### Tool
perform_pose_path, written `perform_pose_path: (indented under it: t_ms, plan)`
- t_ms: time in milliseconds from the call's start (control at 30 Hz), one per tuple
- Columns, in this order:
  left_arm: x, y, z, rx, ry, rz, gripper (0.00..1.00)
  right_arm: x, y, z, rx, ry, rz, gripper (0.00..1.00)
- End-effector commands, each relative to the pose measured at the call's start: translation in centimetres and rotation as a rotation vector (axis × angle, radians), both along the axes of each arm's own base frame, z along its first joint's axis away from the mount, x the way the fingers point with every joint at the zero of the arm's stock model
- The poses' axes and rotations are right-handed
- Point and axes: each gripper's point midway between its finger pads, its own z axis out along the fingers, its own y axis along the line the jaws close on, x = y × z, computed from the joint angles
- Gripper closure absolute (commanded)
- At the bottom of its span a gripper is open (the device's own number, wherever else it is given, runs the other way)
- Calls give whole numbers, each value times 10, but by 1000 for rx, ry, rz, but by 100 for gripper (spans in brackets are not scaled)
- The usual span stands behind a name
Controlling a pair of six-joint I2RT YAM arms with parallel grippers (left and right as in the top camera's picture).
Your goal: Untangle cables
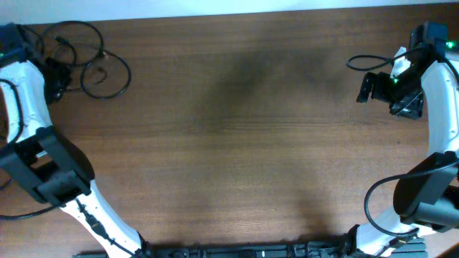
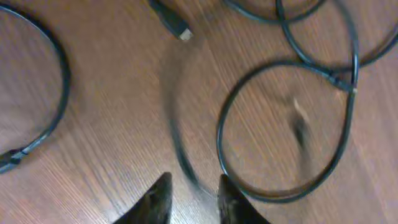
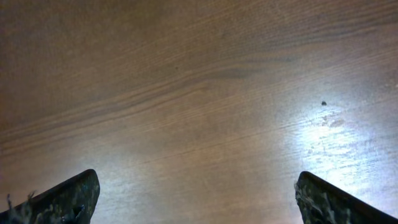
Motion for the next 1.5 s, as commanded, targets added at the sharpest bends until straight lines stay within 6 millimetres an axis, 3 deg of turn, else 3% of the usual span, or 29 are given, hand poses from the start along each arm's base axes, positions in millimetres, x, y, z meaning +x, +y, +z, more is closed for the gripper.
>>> perform_pose_path:
  t_ms: [0, 33, 133, 167, 233, 300, 367, 433, 467, 500, 533, 567, 600, 633, 667, 800, 933, 967, 1033, 1067, 1200, 1267, 1367, 1400, 1433, 1467]
  plan:
    - [0, -10, -20, -35, 15, -19, 51, 0, 0, 1, 2, -5, 6, 2]
    - [-1, -13, -26, -39, 23, -24, 46, 0, 0, 1, 2, -5, 6, 2]
    - [2, -23, -34, -41, 30, -45, 53, 0, 0, 1, 2, -5, 6, 2]
    - [8, -29, -33, -22, 22, -99, 50, 0, 0, 1, 2, -5, 6, 2]
    - [24, -32, -29, 54, -4, -197, 14, 0, 0, 1, 2, -5, 6, 2]
    - [27, -13, -30, 194, 37, -241, 2, 0, 0, 1, 2, -5, 6, 2]
    - [25, -9, -69, 211, 129, -345, 1, 0, 0, 1, 2, -5, 6, 2]
    - [21, -6, -88, 196, 165, -358, 1, 0, 0, 1, 2, -5, 6, 2]
    - [18, -5, -98, 185, 181, -358, 3, 0, 0, 1, 2, -5, 6, 2]
    - [19, -8, -99, 170, 175, -364, 12, 0, 0, 1, 2, -5, 6, 2]
    - [21, -13, -101, 142, 157, -375, 29, 0, 0, 1, 2, -5, 6, 2]
    - [22, -15, -101, 131, 152, -378, 31, 0, 0, 1, 2, -5, 6, 2]
    - [20, -15, -102, 127, 158, -378, 51, 0, 0, 1, 2, -5, 6, 2]
    - [19, -16, -102, 123, 164, -379, 83, 0, 0, 1, 2, -5, 6, 2]
    - [16, -17, -103, 117, 173, -380, 96, 0, 0, 1, 2, -5, 6, 2]
    - [-11, -27, -98, 38, 253, -295, 100, 0, 0, 1, 2, -5, 6, 2]
    - [-14, -34, -27, 75, 165, -251, 100, 0, 0, 1, 2, -5, 6, 2]
    - [-8, -27, -10, 123, 125, -243, 89, 0, 0, 1, 2, -5, 6, 2]
    - [-8, -20, -16, 173, 160, -318, 27, 0, 0, 1, 2, -5, 6, 2]
    - [-8, -17, -30, 189, 200, -378, 12, 0, 0, 1, 2, -5, 6, 2]
    - [-4, -12, -91, 170, 284, -478, 6, 0, 0, 1, 2, -5, 6, 2]
    - [2, -4, -97, 188, 268, -484, 6, 0, 0, 1, 2, -5, 6, 2]
    - [8, 4, -96, 205, 237, -478, 15, 0, 0, 1, 2, -5, 6, 2]
    - [8, 4, -97, 201, 235, -479, 58, 0, 0, 1, 2, -5, 6, 2]
    - [10, -1, -97, 176, 217, -489, 74, 0, 0, 1, 2, -5, 6, 2]
    - [9, -5, -99, 154, 215, -496, 78, 0, 0, 1, 2, -5, 6, 2]
